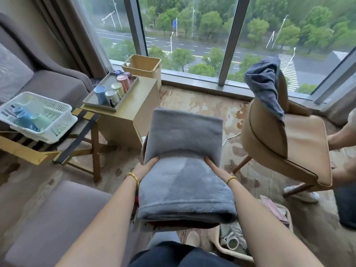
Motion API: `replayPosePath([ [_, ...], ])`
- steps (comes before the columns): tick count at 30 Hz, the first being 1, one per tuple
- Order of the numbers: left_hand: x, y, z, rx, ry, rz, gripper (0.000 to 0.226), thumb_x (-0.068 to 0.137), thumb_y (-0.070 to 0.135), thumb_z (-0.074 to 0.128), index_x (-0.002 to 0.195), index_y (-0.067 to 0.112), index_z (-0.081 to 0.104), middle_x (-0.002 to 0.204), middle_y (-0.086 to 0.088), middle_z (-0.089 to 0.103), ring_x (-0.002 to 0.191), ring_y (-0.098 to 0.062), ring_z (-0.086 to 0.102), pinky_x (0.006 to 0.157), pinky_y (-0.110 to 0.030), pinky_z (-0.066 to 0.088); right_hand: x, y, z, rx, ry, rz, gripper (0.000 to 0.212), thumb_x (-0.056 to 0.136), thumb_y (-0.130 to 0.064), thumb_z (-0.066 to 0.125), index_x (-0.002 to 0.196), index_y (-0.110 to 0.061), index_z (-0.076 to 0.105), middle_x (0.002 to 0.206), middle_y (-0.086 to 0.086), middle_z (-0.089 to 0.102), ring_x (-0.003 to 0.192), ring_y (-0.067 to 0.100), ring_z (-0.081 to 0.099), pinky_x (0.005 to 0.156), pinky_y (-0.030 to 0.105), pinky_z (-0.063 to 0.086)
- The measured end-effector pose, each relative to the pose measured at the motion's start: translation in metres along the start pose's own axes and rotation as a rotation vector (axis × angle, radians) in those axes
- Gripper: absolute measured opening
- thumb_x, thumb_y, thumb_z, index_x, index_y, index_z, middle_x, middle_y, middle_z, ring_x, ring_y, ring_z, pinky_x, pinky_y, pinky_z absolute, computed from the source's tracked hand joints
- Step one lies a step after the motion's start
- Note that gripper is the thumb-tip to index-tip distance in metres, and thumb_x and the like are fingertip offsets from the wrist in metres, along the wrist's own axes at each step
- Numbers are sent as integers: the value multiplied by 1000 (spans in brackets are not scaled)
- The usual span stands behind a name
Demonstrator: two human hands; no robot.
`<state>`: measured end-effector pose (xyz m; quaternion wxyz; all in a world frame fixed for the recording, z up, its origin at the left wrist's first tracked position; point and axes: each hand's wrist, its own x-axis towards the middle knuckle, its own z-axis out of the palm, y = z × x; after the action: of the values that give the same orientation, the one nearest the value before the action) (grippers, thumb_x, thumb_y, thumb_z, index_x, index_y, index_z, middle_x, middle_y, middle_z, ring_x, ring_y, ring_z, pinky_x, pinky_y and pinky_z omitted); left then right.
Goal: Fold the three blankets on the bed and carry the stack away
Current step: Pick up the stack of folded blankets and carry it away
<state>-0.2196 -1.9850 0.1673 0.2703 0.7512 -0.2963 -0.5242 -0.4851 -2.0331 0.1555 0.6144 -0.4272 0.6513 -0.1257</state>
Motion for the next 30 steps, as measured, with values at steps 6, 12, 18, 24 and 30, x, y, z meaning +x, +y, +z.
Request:
replayPosePath([
  [6, 71, 63, 3, -59, 22, -35, 61, 81, 52, 62, 123, 9, 55, 102, -6, 60, 84, -18, 58, 75, -27, 42, 68, -68, -29, -138, 13, 85, 84, 87, -64, 36, 141, 0, 34, 148, 15, 34, 138, 26, 32, 110, 29, 23],
  [12, 168, 135, 1, -96, -28, -28, 61, 82, 49, 61, 125, 6, 53, 106, -7, 62, 78, -14, 58, 73, -27, 43, 151, -141, -53, -140, 51, 91, 82, 87, -63, 38, 141, -1, 34, 149, 14, 34, 138, 26, 32, 111, 30, 23],
  [18, 284, 233, -22, 5, -39, 7, 57, 85, 48, 58, 126, 8, 50, 104, -4, 55, 67, -10, 48, 64, -25, 37, 243, -236, -66, -97, 94, 122, 84, 87, -64, 36, 142, -2, 31, 150, 14, 31, 139, 26, 30, 114, 31, 21],
  [24, 372, 314, -42, -2, -122, 36, 45, 84, 45, 62, 115, 12, 57, 100, -6, 60, 84, -18, 57, 77, -26, 40, 316, -317, -82, -51, 144, 128, 81, 88, -61, 39, 142, -1, 32, 149, 14, 33, 138, 26, 31, 113, 31, 22],
  [30, 461, 377, -53, 26, -135, -43, 90, 61, 66, 65, 126, 5, 53, 127, -14, 56, 105, -26, 57, 86, -30, 42, 397, -384, -99, -13, 140, 171, 81, 88, -60, 39, 140, 2, 34, 146, 18, 36, 137, 29, 33, 113, 33, 24],
])
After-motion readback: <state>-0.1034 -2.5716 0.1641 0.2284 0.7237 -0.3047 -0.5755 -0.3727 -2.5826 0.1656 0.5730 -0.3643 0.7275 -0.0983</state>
